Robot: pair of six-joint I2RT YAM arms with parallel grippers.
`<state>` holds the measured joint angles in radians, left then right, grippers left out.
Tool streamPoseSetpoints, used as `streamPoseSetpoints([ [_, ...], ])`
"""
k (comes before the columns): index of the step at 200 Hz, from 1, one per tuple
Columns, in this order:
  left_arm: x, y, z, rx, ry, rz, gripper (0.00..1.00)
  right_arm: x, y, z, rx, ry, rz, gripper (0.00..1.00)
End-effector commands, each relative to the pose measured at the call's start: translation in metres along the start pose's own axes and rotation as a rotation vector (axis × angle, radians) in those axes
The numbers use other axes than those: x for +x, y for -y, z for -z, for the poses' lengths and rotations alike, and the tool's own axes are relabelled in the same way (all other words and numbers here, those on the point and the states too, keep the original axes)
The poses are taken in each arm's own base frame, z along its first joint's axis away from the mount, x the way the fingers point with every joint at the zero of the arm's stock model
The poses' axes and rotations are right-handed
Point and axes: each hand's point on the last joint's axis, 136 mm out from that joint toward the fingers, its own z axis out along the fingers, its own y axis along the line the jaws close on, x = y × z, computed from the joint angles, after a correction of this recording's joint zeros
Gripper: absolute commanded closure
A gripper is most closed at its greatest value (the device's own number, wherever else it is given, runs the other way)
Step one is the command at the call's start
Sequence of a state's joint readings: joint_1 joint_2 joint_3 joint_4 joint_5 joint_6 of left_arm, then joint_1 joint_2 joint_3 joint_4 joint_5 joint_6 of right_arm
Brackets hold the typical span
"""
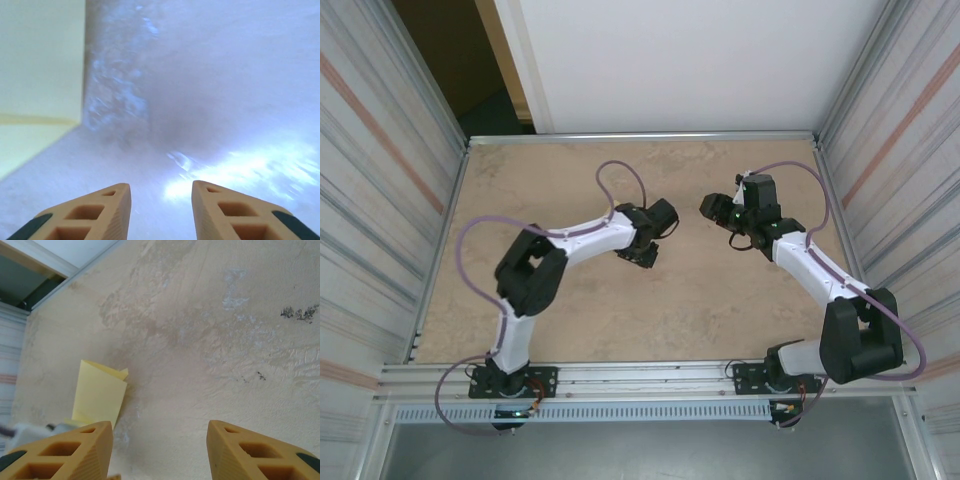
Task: Fold a paper plane with a square sheet of paper (pick it up from the middle)
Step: Turn over the paper at the center of the table.
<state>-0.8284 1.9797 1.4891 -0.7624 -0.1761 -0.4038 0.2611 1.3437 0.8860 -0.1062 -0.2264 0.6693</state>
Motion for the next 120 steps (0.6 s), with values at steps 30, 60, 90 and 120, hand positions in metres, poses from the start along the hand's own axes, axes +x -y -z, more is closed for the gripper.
streamPoseSetpoints([
  [30,-0.027,-0.046,0.023,0.337,0.162,0.318,0.54,0.004,-0.008,-0.012,-0.044,-0.027,-0.014,0.43],
  [60,-0.033,-0.089,-0.001,0.381,0.164,0.461,0.53,0.017,-0.017,-0.022,-0.058,-0.072,0.000,0.42],
  [90,-0.040,-0.102,-0.015,0.371,0.168,0.488,0.54,0.027,-0.024,-0.029,-0.065,-0.102,0.004,0.42],
  [120,-0.037,-0.119,-0.028,0.297,0.168,0.511,0.53,0.032,-0.027,-0.034,-0.047,-0.121,0.017,0.43],
])
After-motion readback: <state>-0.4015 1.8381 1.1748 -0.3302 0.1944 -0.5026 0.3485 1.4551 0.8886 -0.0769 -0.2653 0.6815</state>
